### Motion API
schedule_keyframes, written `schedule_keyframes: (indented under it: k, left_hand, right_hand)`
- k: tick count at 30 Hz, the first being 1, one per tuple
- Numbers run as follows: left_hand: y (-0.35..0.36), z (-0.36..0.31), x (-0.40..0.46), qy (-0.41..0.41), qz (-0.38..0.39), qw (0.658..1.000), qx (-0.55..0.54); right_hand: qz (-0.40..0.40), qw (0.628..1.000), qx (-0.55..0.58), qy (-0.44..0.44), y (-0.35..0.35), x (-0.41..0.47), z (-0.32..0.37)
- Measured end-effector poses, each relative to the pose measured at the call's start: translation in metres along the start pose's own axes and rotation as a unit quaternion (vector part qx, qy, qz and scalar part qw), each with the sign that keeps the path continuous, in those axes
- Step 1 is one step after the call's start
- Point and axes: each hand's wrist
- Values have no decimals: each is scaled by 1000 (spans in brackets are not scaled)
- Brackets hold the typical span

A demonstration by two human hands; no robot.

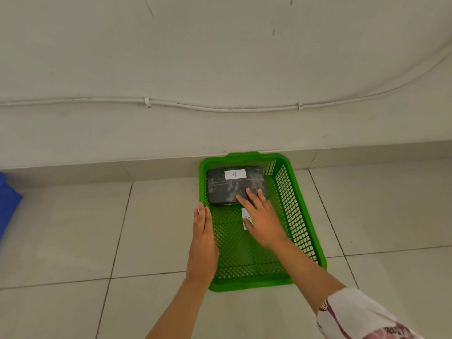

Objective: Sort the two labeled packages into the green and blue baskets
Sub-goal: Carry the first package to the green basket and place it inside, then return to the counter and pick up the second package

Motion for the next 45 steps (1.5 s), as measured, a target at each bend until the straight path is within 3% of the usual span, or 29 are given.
schedule_keyframes:
  k: [3,10,22,31,39,45]
  left_hand:
    - [0,0,0,-1,0,1000,-2]
    - [1,0,1,-9,-5,1000,-8]
    - [-52,-17,0,-37,55,998,-14]
    - [-283,-111,-40,-64,88,992,-63]
    - [-538,-169,-69,-90,47,992,-77]
    - [-684,-164,-92,-115,-18,989,-96]
  right_hand:
    - [12,998,-63,5,5,-2,-3]
    - [25,996,-82,36,14,-1,4]
    - [-10,998,-19,58,-39,-38,51]
    - [4,993,50,110,-204,-127,207]
    - [17,992,86,86,-385,-186,394]
    - [13,995,95,39,-457,-205,519]
Point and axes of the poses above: each hand's wrist, its own x-axis towards the middle knuckle, its own y-axis out of the palm, z = x × y, and after that the axes turned 9 degrees about x, right-handed
